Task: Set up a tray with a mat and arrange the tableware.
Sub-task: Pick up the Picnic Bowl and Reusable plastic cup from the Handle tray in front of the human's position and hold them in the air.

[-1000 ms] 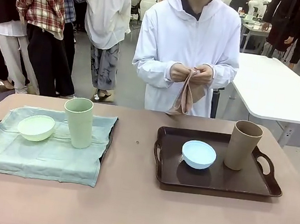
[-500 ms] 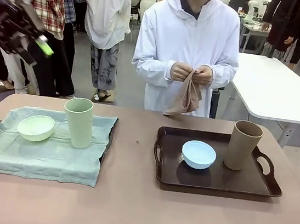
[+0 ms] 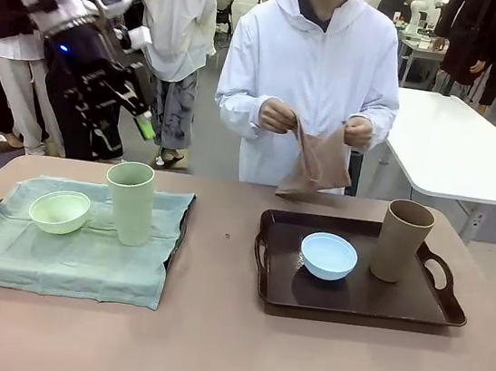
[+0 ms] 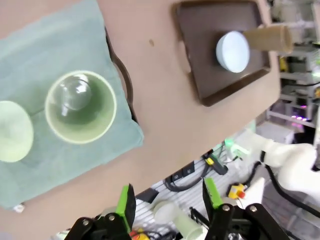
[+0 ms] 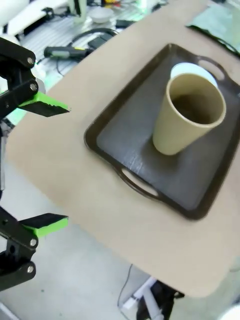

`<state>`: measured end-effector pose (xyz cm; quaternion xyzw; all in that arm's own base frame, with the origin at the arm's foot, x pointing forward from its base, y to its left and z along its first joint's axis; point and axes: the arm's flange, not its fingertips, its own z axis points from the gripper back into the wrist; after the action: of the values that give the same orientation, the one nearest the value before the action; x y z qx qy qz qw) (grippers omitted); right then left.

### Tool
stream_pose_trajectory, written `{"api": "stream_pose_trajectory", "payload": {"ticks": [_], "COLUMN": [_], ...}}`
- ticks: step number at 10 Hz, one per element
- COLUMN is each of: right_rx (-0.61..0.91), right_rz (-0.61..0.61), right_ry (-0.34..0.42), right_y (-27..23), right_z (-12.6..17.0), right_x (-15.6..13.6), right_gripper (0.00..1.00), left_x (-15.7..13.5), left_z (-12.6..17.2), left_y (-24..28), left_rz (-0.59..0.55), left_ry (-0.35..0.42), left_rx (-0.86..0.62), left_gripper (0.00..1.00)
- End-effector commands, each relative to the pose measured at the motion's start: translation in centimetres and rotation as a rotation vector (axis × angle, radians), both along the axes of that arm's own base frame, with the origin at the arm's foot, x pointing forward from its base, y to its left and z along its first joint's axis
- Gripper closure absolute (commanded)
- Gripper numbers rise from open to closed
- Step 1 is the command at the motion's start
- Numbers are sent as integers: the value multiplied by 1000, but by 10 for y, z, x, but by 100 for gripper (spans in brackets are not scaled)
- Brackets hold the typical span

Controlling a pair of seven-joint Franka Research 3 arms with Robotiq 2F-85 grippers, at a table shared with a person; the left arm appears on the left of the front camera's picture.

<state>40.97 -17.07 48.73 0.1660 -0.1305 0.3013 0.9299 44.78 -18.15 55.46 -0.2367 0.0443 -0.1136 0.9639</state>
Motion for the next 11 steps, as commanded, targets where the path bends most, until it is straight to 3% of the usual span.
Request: {"api": "stream_pose_trajectory", "payload": {"ticks": [1, 4, 5, 6, 10, 11], "right_rx": [38, 113, 53, 53, 53, 68], "right_rz": [106, 179, 121, 121, 121, 125], "right_ry": [6, -1, 0, 0, 0, -6], "right_y": [-7, 7, 6, 6, 6, 2], "right_z": [-3, -10, -7, -7, -7, -8], "right_x": [13, 29, 14, 14, 14, 16], "right_gripper": [0, 0, 0, 0, 0, 0], "left_x": [24, 26, 18, 26, 27, 24], "left_z": [-15, -33, -27, -43, -41, -31], "left_y": [-27, -47, -30, -45, -43, -58], "left_rz": [22, 44, 48, 10, 19, 52], "left_ry": [38, 52, 11, 64, 57, 26], "left_rx": [31, 1, -38, 6, 0, 42], "left_gripper": [28, 28, 28, 28, 28, 28]}}
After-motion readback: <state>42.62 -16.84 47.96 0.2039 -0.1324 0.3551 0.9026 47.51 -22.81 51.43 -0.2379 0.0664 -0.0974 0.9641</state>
